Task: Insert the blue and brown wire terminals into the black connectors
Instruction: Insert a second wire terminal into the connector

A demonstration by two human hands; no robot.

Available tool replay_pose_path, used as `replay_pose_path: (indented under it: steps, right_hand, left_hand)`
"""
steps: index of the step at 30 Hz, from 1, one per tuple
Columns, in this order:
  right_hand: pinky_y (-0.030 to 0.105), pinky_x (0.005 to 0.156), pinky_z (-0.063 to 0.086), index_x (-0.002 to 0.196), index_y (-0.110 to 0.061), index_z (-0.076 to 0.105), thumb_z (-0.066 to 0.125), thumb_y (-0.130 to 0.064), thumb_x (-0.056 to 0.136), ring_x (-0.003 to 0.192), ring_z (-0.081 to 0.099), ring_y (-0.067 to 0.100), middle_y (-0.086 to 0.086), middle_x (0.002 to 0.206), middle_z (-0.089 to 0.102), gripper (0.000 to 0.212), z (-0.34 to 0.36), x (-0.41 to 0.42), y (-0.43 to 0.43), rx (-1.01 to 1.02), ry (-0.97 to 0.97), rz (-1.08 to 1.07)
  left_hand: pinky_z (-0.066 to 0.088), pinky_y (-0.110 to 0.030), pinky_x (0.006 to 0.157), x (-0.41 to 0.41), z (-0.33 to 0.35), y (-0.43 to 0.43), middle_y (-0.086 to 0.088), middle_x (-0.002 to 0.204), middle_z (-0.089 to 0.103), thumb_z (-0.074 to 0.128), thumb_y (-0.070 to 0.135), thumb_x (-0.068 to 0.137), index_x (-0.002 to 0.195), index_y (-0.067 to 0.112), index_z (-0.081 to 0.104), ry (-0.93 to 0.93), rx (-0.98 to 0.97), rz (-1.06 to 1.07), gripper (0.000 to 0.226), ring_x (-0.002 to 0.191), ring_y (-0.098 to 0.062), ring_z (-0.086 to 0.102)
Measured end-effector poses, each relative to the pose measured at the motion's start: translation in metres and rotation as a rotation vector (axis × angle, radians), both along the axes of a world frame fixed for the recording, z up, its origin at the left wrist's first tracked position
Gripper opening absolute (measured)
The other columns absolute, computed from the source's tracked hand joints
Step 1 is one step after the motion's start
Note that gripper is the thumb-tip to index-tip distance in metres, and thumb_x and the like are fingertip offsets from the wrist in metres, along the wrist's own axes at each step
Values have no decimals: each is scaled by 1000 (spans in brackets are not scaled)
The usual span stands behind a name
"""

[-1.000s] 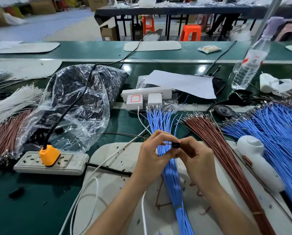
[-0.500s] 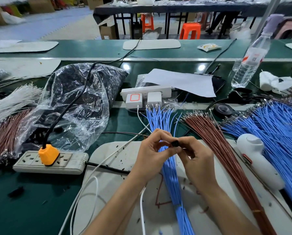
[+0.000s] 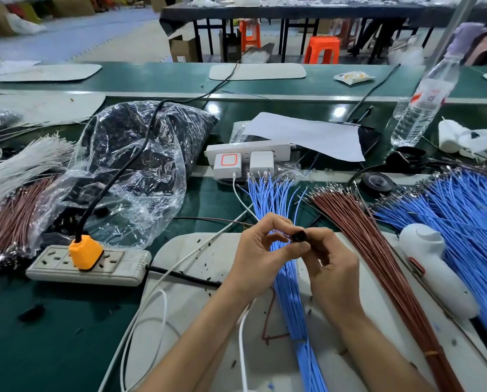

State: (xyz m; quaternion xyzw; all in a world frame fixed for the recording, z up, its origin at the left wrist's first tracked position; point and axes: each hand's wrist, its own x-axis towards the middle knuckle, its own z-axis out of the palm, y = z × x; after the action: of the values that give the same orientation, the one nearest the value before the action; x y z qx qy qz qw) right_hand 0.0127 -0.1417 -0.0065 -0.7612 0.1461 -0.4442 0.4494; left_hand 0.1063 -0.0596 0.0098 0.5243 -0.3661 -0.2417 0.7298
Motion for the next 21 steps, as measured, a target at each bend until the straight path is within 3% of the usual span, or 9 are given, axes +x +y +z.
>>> replay_pose_path:
  steps: [3,6,11,14,21]
  right_hand:
    - [16,69,52,89,-32,59,67,-20,86,75,66,3,-12,81,67,14,-1,2,-1,51,49,6]
    - [17,61,50,83,-25,63,64,-33,83,63,65,8,-7,68,67,9,-3,3,-3,135,123,32]
    - [15,62,52,81,-27,63,65,-31,78,63,65,6,-7,75,70,6,0,2,-3,201,53,70]
    - [14,60,50,82,-28,63,65,-34,78,62,65,7,-8,75,69,8,-1,2,-3,176,118,71]
    - [15,61,50,90,-19,68,66,-33,80,67,67,8,-7,74,69,17,-3,2,-4,123,116,53]
  left_hand:
    - [48,-22,70,0,-1,1,13,79,62,71,-10,71,79,9,59,17,-19,-5,25,74,-8,58]
    - [49,-16,62,2,0,3,11,79,63,69,-13,72,82,8,58,71,-48,7,26,68,-5,58]
    - [48,-32,70,1,-2,1,12,80,62,72,-10,72,80,11,60,31,-2,24,25,74,-13,57]
    - [48,-17,64,1,-1,2,11,79,63,70,-9,71,78,11,59,104,-38,36,24,68,-6,58]
    - [46,-11,66,1,-2,3,15,79,64,68,-15,73,81,10,58,84,-41,19,28,70,-1,59]
